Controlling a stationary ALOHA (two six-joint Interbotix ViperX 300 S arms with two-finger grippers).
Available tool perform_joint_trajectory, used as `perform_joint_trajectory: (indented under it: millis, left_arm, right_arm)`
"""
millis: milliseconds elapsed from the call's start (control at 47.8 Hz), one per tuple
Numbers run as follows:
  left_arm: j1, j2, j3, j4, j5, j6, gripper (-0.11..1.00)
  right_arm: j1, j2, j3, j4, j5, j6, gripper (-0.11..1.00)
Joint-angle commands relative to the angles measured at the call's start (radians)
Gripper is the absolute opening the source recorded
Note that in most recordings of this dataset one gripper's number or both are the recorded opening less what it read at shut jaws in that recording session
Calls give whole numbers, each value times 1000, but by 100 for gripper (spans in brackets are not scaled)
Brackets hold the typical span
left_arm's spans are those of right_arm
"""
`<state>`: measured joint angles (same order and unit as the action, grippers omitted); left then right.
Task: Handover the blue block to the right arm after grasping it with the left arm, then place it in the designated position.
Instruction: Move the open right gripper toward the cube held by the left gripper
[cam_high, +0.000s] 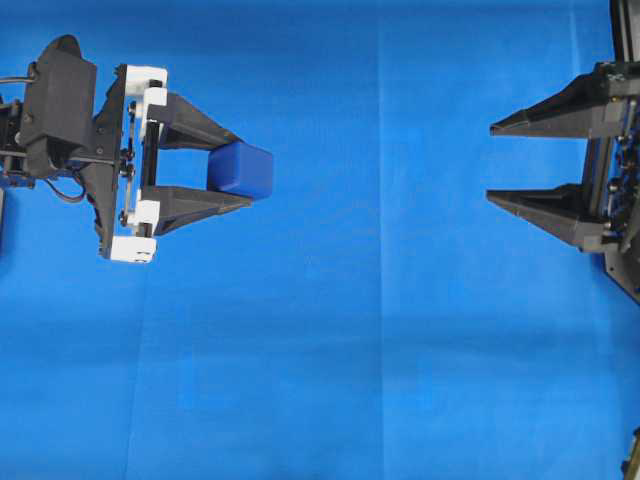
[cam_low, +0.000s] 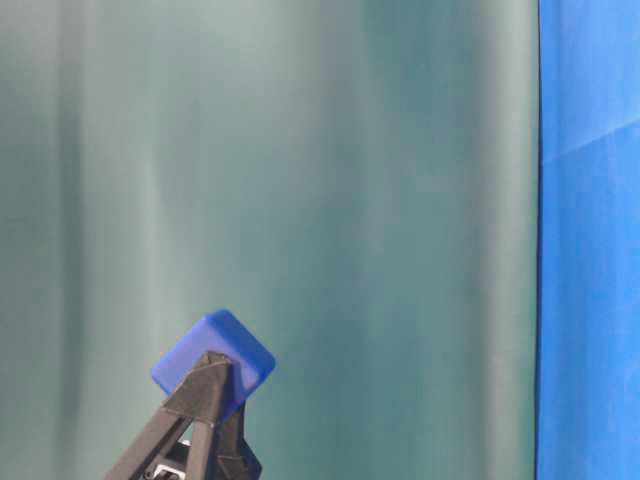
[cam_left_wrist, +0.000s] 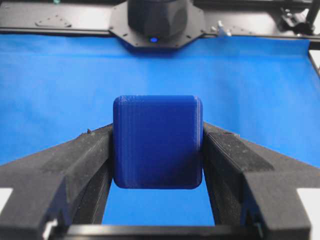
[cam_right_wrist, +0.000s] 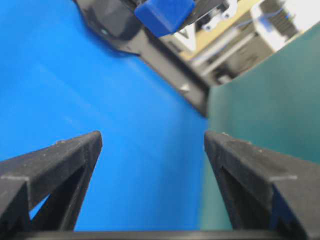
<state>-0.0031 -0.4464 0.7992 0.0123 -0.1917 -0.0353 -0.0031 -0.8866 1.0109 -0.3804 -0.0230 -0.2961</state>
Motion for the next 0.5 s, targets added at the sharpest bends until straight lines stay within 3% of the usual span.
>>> perform_joint_trajectory:
  millis: [0, 272, 481]
  left_arm:
    - [-2, -12, -12, -2, -11, -2, 47]
    - [-2, -12, -12, -2, -11, -2, 46]
    - [-2, -12, -12, -2, -9, -3, 46]
  right_arm:
    - [6, 5, -28, -57, 3, -26, 96]
    - [35, 41, -23, -190, 5, -89, 96]
    - [38, 74, -25, -293, 2, -92, 96]
